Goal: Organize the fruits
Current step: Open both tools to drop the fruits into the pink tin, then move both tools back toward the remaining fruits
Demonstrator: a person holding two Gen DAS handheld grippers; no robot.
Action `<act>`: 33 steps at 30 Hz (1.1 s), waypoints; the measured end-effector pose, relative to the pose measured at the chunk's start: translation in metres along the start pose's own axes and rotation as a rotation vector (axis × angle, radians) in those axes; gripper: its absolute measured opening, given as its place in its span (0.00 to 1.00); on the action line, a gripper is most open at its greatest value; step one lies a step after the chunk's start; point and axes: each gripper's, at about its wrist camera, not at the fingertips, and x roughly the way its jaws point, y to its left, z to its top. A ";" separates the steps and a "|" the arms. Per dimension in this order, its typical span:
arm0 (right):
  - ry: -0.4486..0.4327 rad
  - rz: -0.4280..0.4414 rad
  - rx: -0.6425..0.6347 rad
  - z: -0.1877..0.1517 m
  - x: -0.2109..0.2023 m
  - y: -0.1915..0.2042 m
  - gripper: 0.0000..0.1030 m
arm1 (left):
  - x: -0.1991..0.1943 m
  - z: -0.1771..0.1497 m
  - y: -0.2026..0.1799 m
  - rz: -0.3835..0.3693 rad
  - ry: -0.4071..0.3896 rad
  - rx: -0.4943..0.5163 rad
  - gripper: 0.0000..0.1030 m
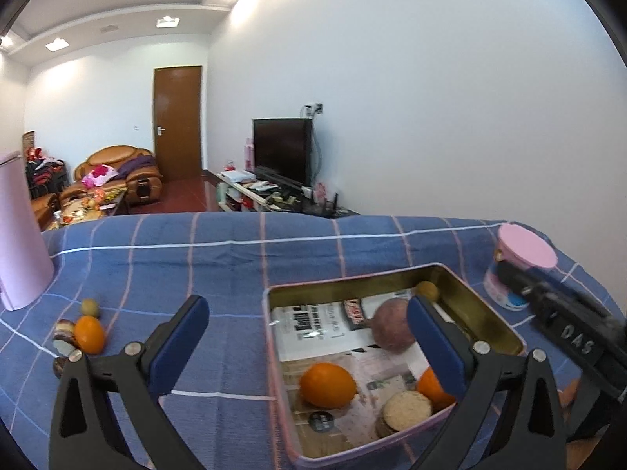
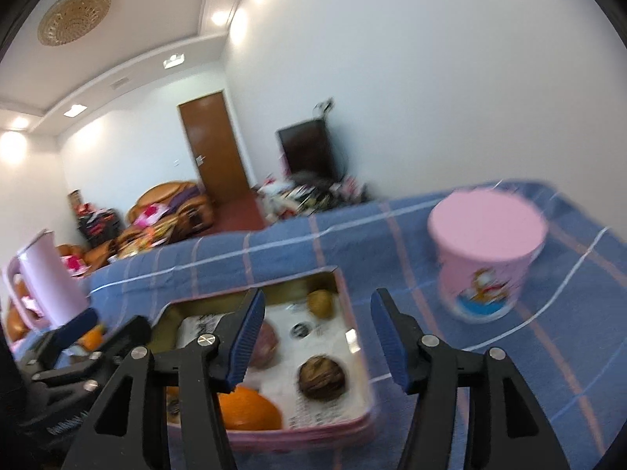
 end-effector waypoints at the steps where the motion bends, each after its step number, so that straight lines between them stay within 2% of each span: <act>1: -0.021 -0.021 -0.010 0.000 -0.003 0.001 0.57 | 0.000 -0.001 0.002 0.018 -0.002 -0.001 1.00; 4: -0.091 -0.090 -0.039 0.000 -0.013 0.003 0.57 | 0.000 -0.002 0.005 0.081 -0.015 0.008 1.00; 6: -0.130 -0.119 -0.039 0.000 -0.019 0.003 0.64 | -0.003 -0.003 0.007 0.119 -0.046 0.023 1.00; 7: -0.146 -0.132 -0.037 0.000 -0.022 0.003 0.71 | -0.006 -0.004 0.007 0.141 -0.066 0.035 1.00; 9: -0.172 -0.158 -0.038 -0.001 -0.026 0.003 0.75 | -0.008 -0.005 0.006 0.166 -0.081 0.054 1.00; 15: -0.158 -0.189 -0.037 -0.001 -0.027 0.006 0.75 | -0.011 -0.006 0.013 0.159 -0.068 0.049 1.00; 21: -0.159 -0.203 -0.039 -0.007 -0.038 0.013 0.75 | -0.018 -0.011 0.024 0.112 -0.036 0.025 1.00; 26: -0.147 -0.194 -0.049 -0.013 -0.047 0.023 0.75 | -0.023 -0.013 0.034 0.128 -0.030 -0.005 1.00; 33: -0.139 -0.213 -0.028 -0.020 -0.055 0.030 0.75 | -0.037 -0.020 0.039 0.110 -0.039 0.023 1.00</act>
